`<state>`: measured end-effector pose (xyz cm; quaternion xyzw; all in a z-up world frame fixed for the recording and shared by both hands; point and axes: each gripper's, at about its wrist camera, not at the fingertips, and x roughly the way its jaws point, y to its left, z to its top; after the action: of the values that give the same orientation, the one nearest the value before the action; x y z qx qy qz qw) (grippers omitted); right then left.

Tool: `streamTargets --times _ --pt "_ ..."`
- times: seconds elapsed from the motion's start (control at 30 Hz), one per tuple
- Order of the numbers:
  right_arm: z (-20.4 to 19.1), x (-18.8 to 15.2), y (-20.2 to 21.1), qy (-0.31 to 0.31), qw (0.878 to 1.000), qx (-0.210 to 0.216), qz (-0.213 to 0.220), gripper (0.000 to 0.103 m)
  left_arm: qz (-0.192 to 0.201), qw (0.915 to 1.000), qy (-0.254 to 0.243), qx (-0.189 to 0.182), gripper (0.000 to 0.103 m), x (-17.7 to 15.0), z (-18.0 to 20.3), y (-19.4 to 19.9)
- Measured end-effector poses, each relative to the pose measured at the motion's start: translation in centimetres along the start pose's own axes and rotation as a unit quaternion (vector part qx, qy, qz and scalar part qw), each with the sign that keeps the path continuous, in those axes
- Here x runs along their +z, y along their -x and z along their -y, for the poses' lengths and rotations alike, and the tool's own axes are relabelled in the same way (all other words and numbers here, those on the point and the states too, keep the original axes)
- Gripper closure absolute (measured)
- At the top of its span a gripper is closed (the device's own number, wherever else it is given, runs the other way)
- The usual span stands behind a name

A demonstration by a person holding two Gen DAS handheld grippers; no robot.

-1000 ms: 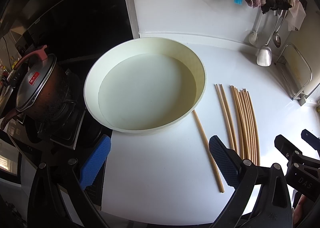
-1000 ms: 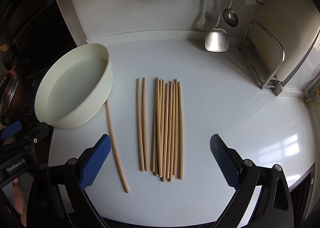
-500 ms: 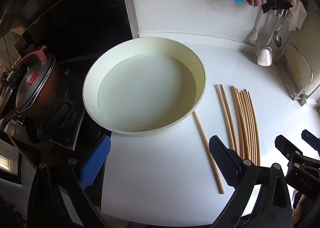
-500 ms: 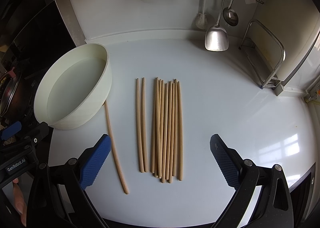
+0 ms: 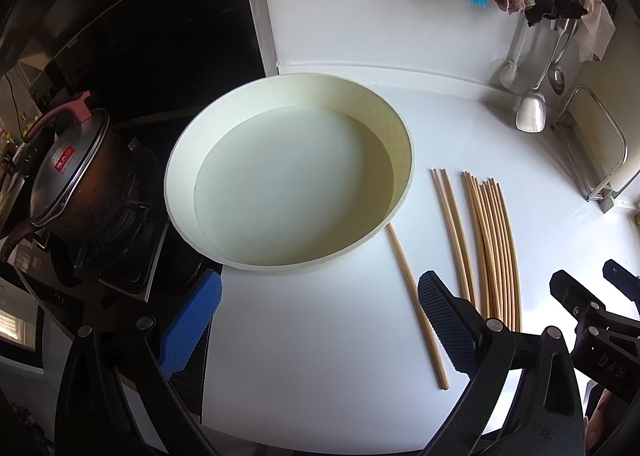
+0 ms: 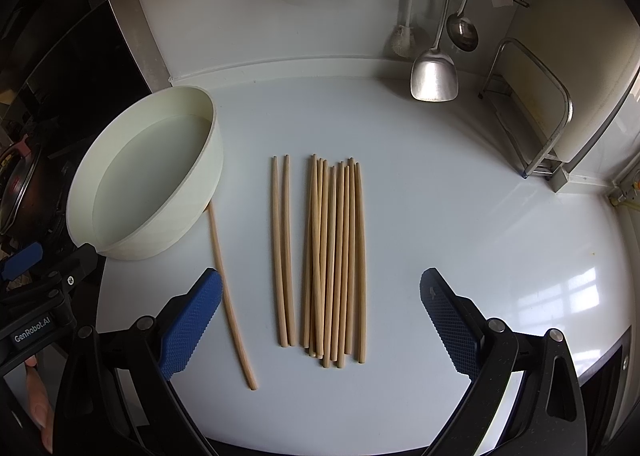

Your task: Organize utensils

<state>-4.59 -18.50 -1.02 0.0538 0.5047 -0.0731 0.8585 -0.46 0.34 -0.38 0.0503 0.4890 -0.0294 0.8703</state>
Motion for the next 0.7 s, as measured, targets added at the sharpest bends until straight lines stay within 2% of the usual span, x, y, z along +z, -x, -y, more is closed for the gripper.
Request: streamTargets --times 0.03,0.6,0.7 --pt "0.22 -0.12 0.14 -0.014 1.000 0.003 0.000 0.008 0.000 1.0000 0.000 0.000 0.006 0.04 0.00 -0.01" --pt "0.35 -0.17 -0.07 -0.016 1.000 0.004 -0.001 0.008 -0.003 1.0000 0.003 -0.002 0.006 -0.05 -0.18 -0.40" --pt "0.90 -0.55 -0.58 -0.016 1.000 -0.009 -0.002 0.008 -0.013 0.9999 0.002 -0.005 0.006 -0.55 0.16 -0.82"
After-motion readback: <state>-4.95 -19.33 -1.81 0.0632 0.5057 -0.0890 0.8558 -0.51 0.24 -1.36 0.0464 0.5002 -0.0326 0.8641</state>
